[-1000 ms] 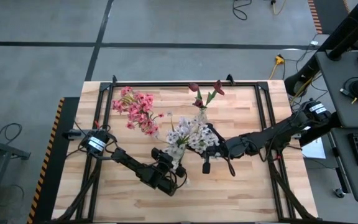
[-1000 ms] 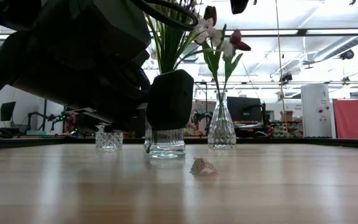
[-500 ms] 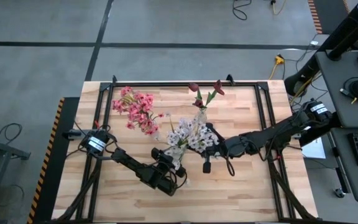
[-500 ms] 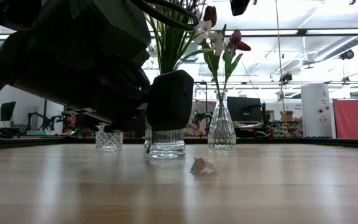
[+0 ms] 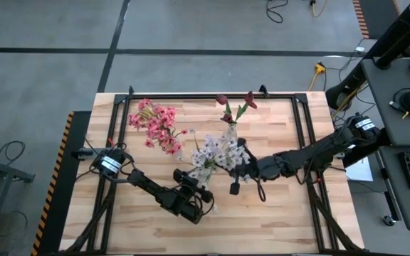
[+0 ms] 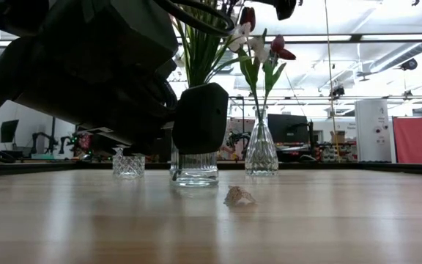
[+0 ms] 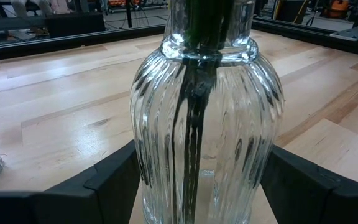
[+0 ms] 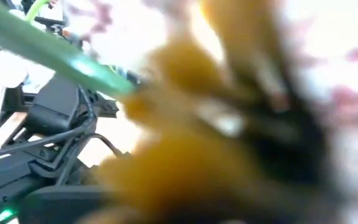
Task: Sort flowers into vase by color
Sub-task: Put the white flower into the top transparent vase
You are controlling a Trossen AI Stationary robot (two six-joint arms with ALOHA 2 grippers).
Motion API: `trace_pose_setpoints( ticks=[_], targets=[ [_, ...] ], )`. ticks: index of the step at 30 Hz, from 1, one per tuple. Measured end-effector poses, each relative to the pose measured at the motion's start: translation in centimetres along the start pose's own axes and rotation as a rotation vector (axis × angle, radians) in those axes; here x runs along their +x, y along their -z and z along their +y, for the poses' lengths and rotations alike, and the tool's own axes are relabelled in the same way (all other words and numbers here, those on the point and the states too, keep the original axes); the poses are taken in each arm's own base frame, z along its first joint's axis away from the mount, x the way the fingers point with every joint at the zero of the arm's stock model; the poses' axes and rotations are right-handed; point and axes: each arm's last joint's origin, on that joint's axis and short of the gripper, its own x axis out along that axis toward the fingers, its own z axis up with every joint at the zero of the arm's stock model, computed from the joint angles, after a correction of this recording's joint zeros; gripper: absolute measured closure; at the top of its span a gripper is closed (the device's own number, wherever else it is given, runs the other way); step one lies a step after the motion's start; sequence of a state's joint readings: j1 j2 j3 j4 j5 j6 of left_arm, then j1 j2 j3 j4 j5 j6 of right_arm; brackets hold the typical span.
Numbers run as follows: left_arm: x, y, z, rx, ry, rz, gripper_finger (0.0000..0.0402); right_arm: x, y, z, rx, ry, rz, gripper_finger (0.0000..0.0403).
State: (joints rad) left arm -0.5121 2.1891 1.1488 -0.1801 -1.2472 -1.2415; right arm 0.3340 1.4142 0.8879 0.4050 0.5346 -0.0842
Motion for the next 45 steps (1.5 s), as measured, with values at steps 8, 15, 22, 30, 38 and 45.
trace_pose_setpoints(
  ticks=[8,15,22,30,38,45],
  targets=[
    [0.0,0.0,0.0,0.002,0.0,0.0,0.0129,0.1,0.3,0.0,-0.005,0.004,0.011,0.0385],
    [0.0,0.0,0.0,0.002,0.0,0.0,0.0129,0.1,0.6,0.1,0.007,-0.008,0.021,0.0385],
    [0.0,0.0,0.0,0.002,0.0,0.0,0.0126,0.1,0.7,0.0,-0.001,0.016,0.024,0.0385],
    [0.1,0.4,0.1,0.011,0.015,0.06,0.0106,0.0,0.6,0.0,0.012,0.017,0.016,0.0385],
    [0.1,0.4,0.1,0.002,0.014,0.055,0.0105,-0.1,0.6,-0.1,0.012,0.016,0.019,0.0375],
    [0.0,0.3,-0.1,-0.007,0.023,0.064,0.0104,0.1,1.2,0.0,0.003,0.013,0.051,0.0321]
  ],
)
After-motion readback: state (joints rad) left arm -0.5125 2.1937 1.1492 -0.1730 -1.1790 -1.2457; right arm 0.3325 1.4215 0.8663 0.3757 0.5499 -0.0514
